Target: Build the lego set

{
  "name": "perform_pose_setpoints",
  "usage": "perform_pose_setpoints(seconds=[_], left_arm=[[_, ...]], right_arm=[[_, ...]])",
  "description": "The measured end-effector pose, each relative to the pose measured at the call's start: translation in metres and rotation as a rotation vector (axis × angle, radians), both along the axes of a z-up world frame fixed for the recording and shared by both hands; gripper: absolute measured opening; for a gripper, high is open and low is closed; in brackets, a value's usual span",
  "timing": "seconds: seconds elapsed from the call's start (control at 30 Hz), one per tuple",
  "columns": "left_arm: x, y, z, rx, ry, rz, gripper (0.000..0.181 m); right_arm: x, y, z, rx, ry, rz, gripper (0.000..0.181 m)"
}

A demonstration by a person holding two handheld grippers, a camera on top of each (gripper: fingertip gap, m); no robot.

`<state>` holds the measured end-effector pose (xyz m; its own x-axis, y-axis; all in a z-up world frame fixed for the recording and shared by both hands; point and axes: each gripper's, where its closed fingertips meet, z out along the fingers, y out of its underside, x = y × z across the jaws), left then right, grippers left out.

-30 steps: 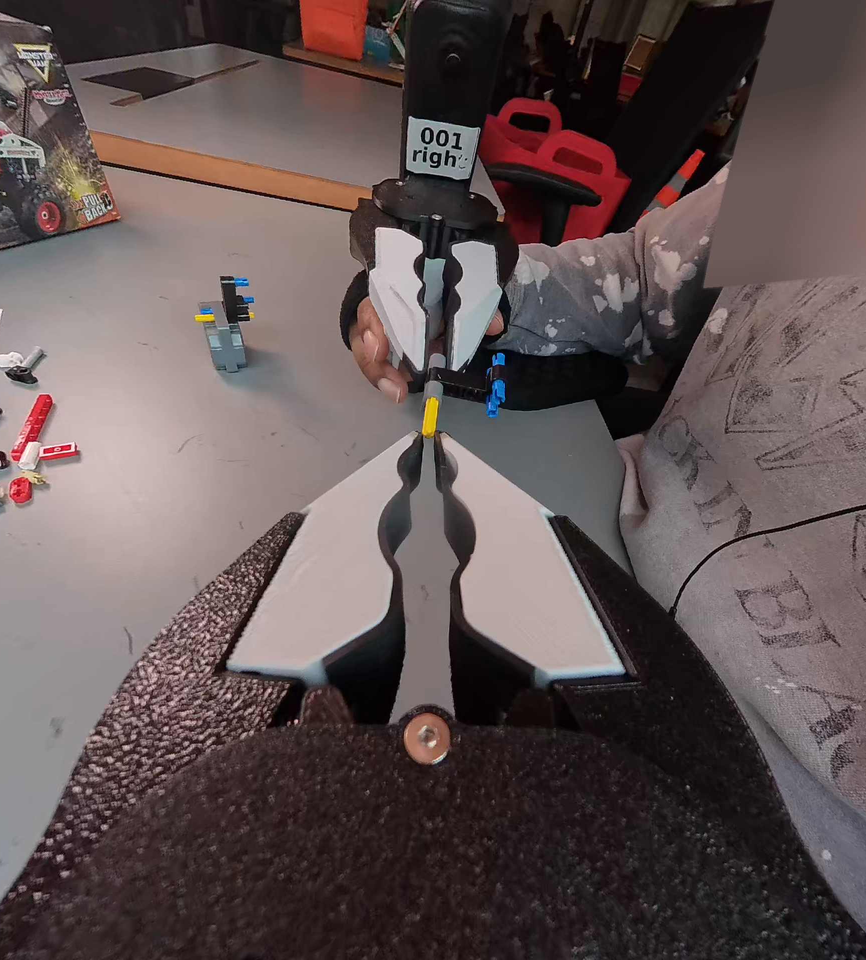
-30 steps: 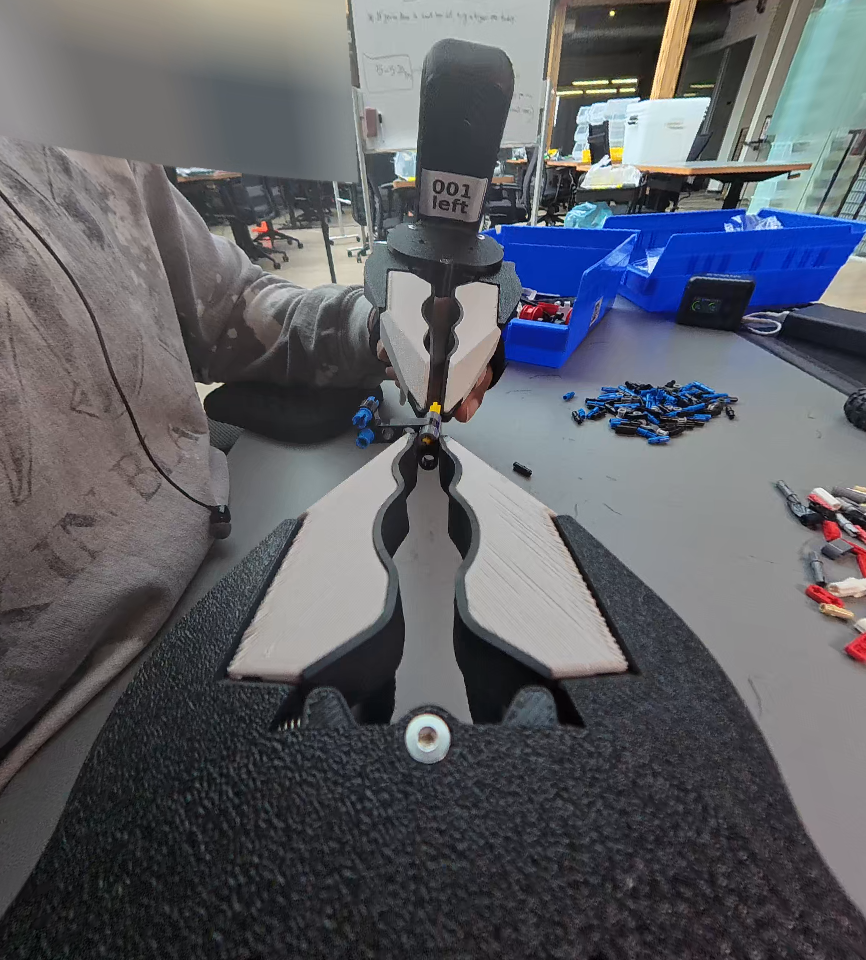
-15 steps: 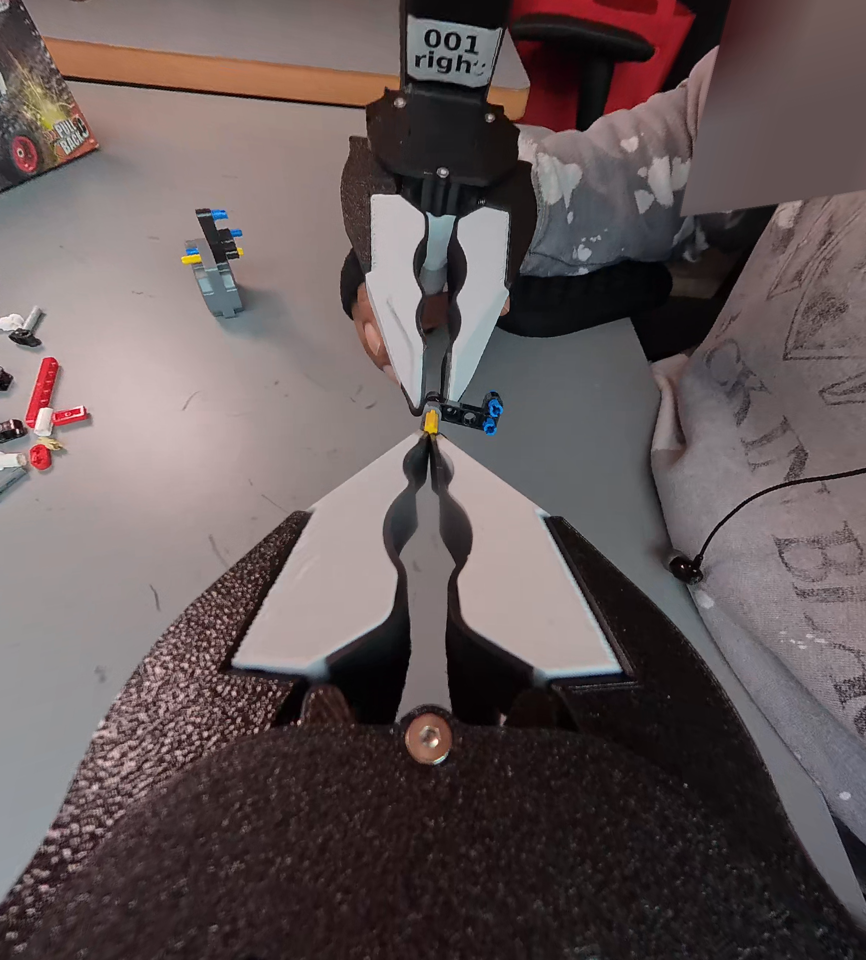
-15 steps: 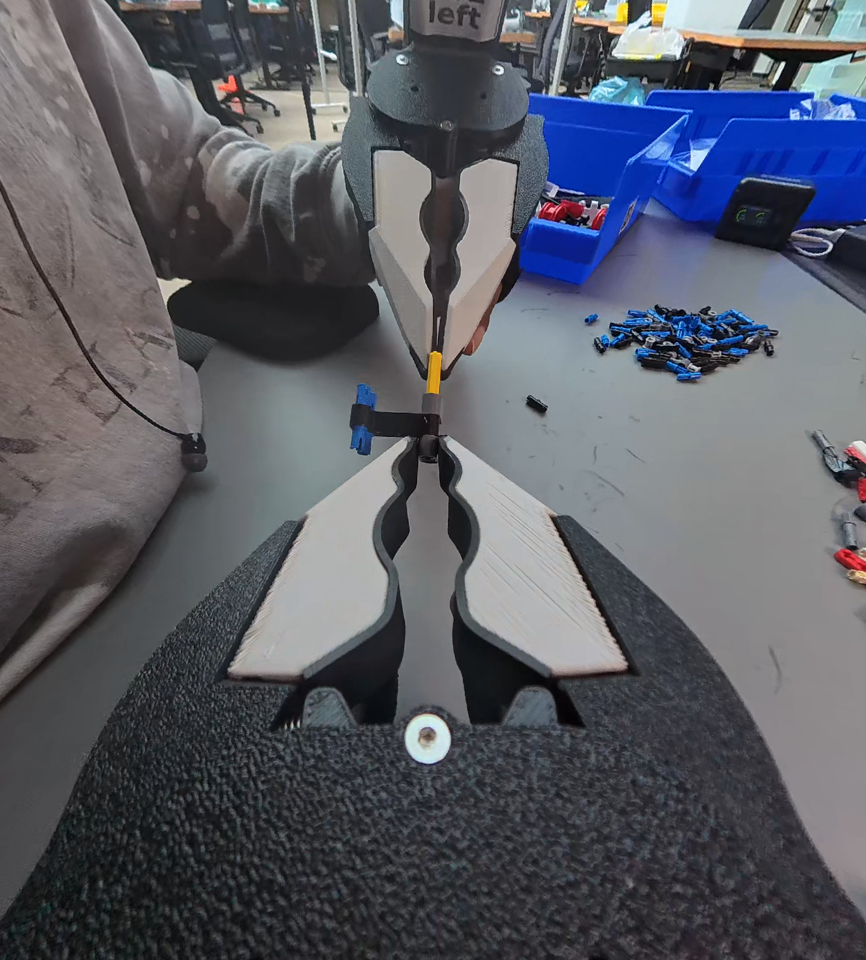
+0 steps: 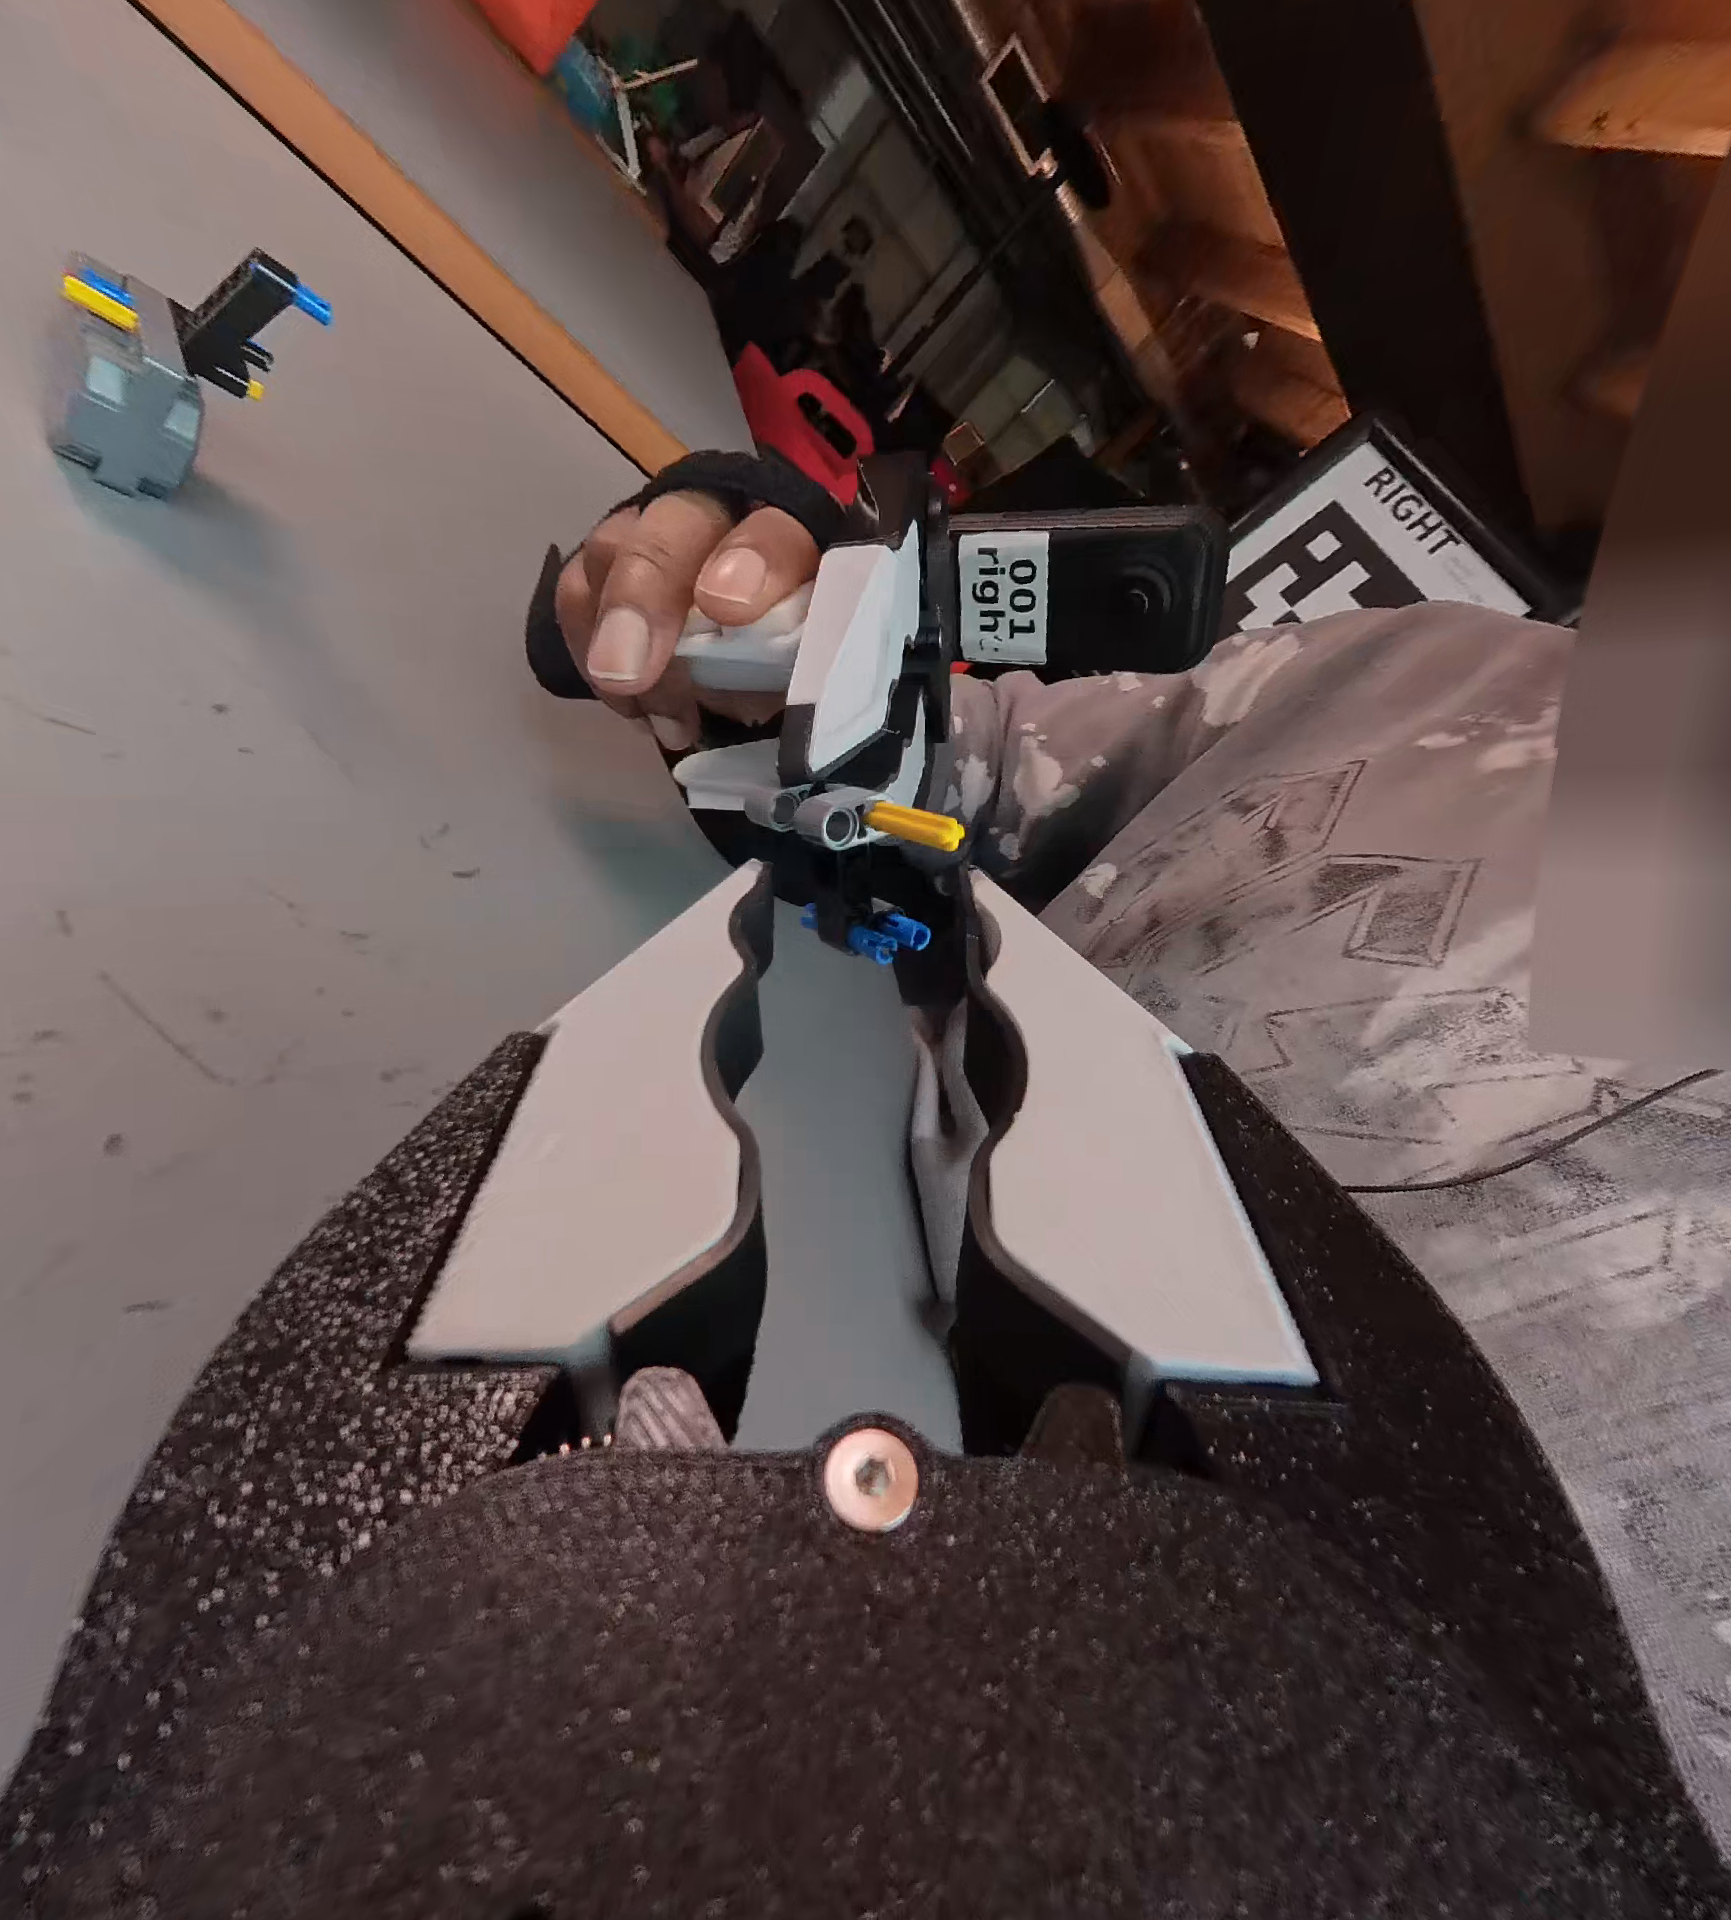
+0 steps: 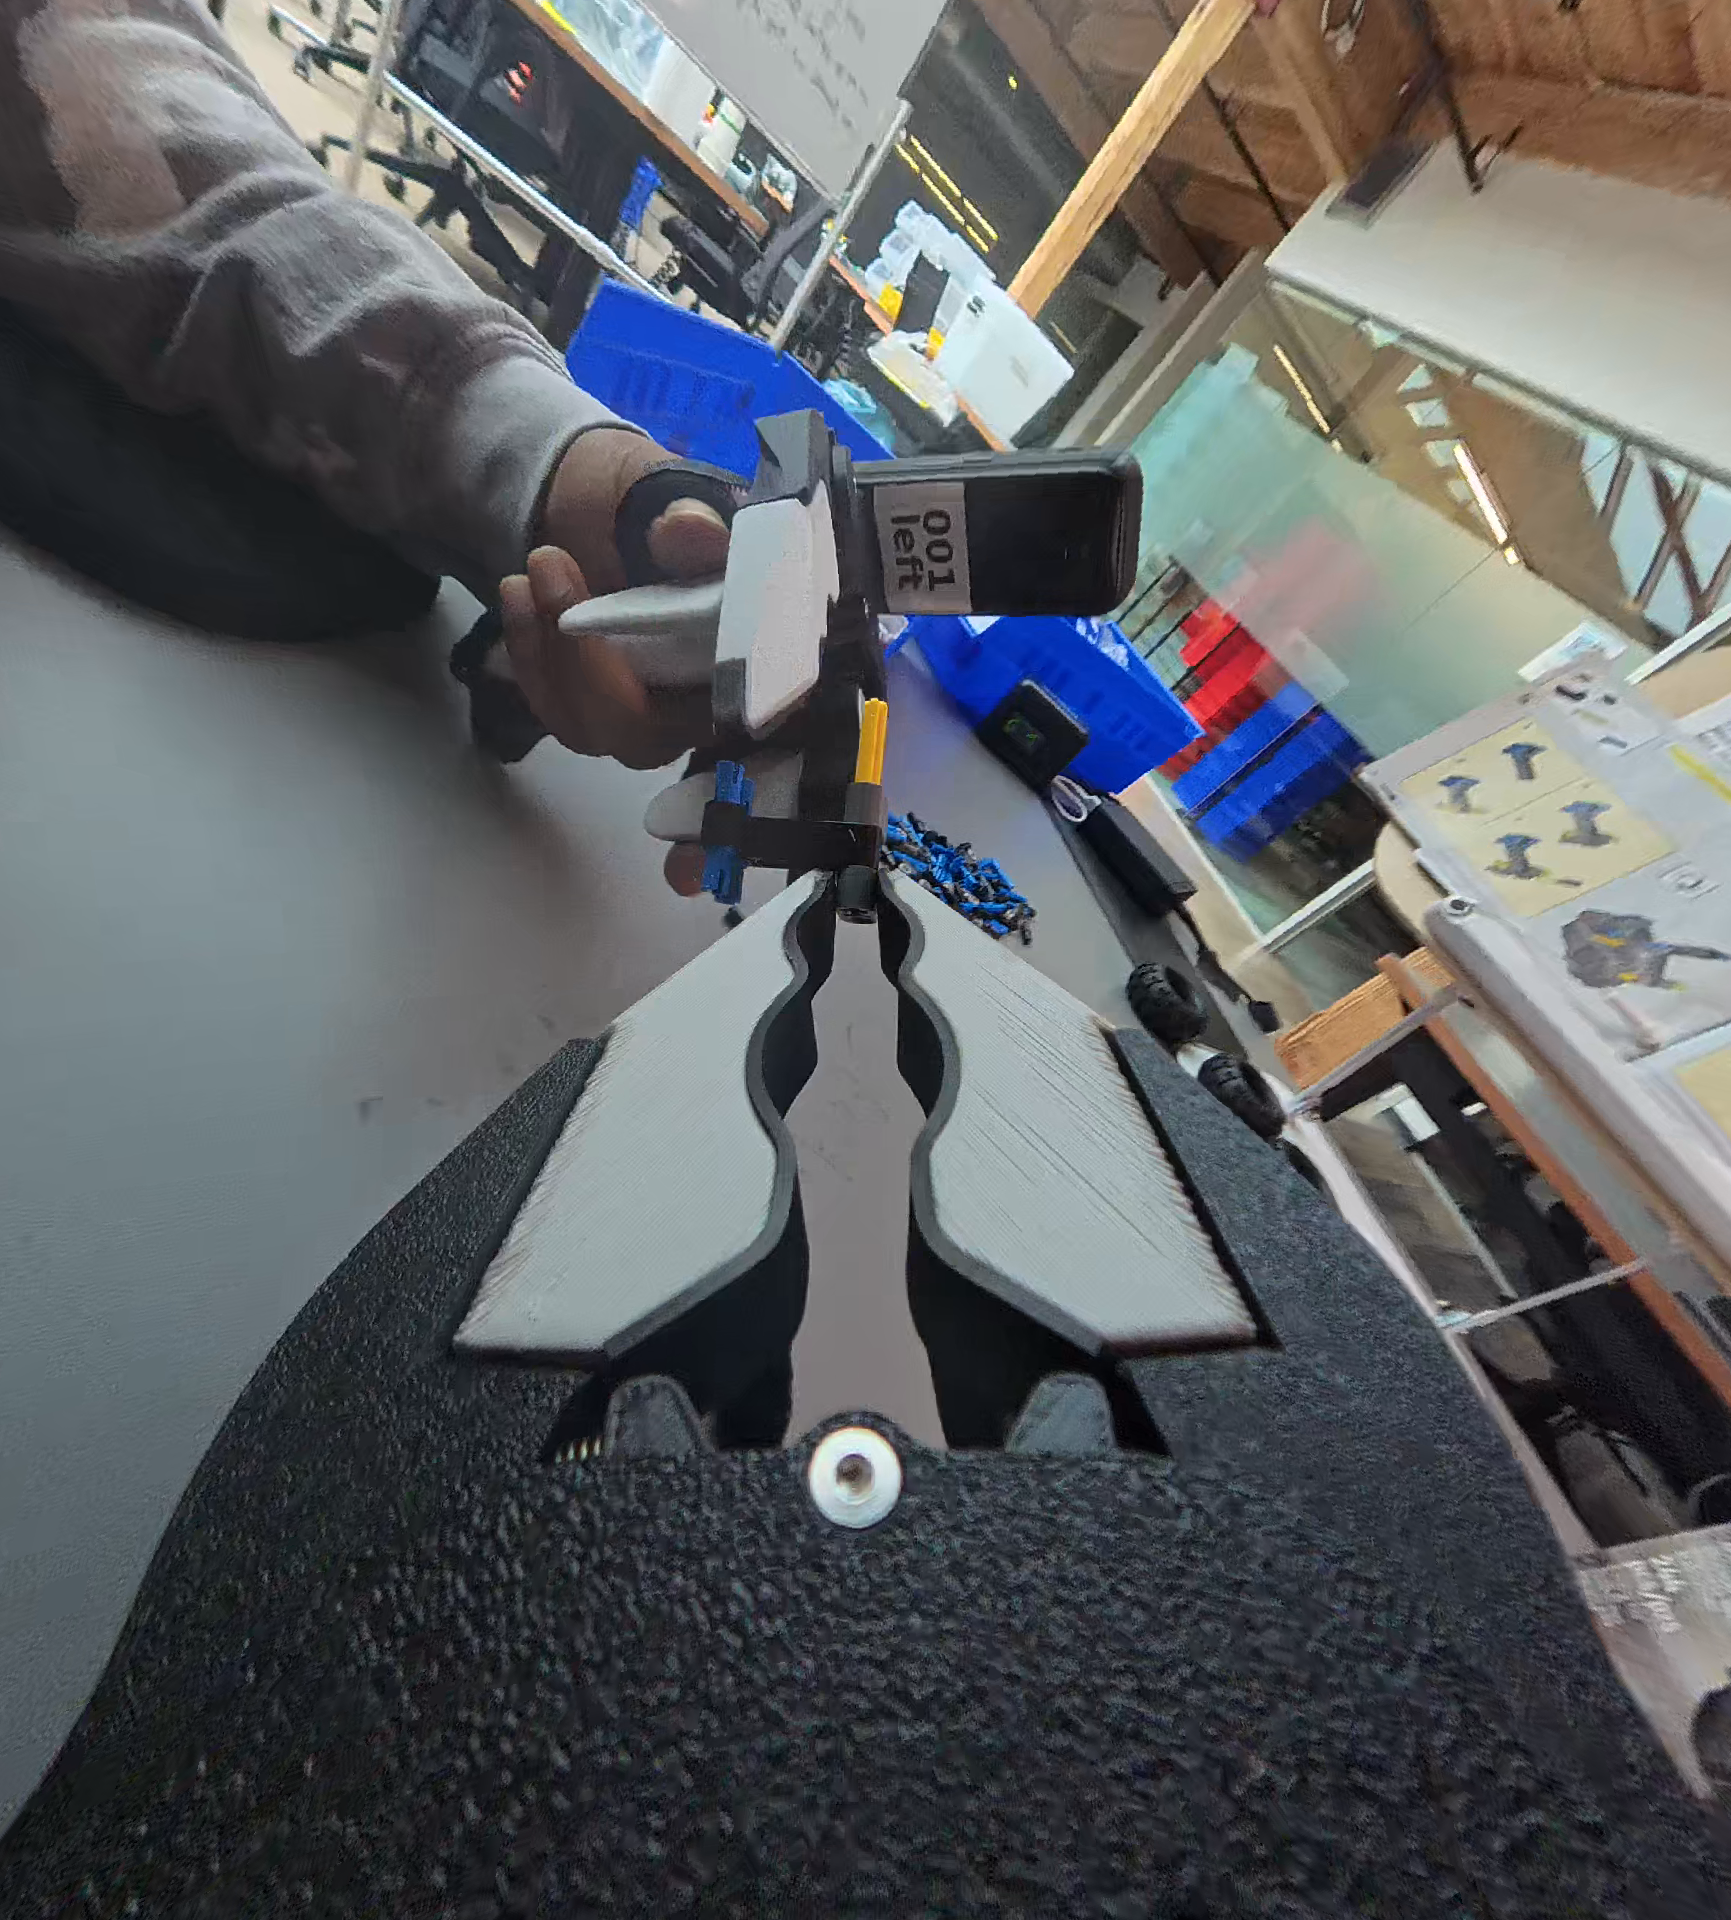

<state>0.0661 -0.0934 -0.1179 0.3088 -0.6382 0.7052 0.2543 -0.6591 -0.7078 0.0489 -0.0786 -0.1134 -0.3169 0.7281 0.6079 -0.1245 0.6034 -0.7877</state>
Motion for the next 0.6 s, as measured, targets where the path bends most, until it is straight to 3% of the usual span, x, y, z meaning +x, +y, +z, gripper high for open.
perform_pose_setpoints(seconds=[0.03, 0.13, 0.2, 0.3, 0.4, 0.5, 0.6], left_arm=[[0.004, -0.002, 0.001, -0.003, -0.01, -0.019, 0.023], [0.006, 0.0, -0.002, 0.075, 0.091, 0.02, 0.021], [-0.002, 0.008, -0.005, 0.16, 0.218, 0.106, 0.021], [-0.019, 0.022, -0.01, 0.319, 0.473, 0.27, 0.021], [-0.03, 0.031, -0.008, 0.453, 0.673, 0.395, 0.021], [-0.033, 0.036, -0.006, 0.552, 0.813, 0.471, 0.021], [-0.033, 0.036, -0.003, 0.648, 0.933, 0.508, 0.021]], right_arm=[[-0.001, -0.002, 0.001, 0.047, 0.026, -0.01, 0.008], [-0.004, -0.002, 0.004, 0.082, 0.061, -0.041, 0.008], [-0.006, 0.006, 0.004, -0.092, -0.002, -0.051, 0.011], [-0.007, 0.02, 0.006, -0.453, -0.163, -0.025, 0.045], [-0.01, 0.021, 0.013, -0.699, -0.236, -0.014, 0.055], [-0.018, 0.007, 0.006, -0.723, -0.29, -0.039, 0.061], [-0.023, 0.002, 0.007, -0.7, -0.27, -0.076, 0.053]])
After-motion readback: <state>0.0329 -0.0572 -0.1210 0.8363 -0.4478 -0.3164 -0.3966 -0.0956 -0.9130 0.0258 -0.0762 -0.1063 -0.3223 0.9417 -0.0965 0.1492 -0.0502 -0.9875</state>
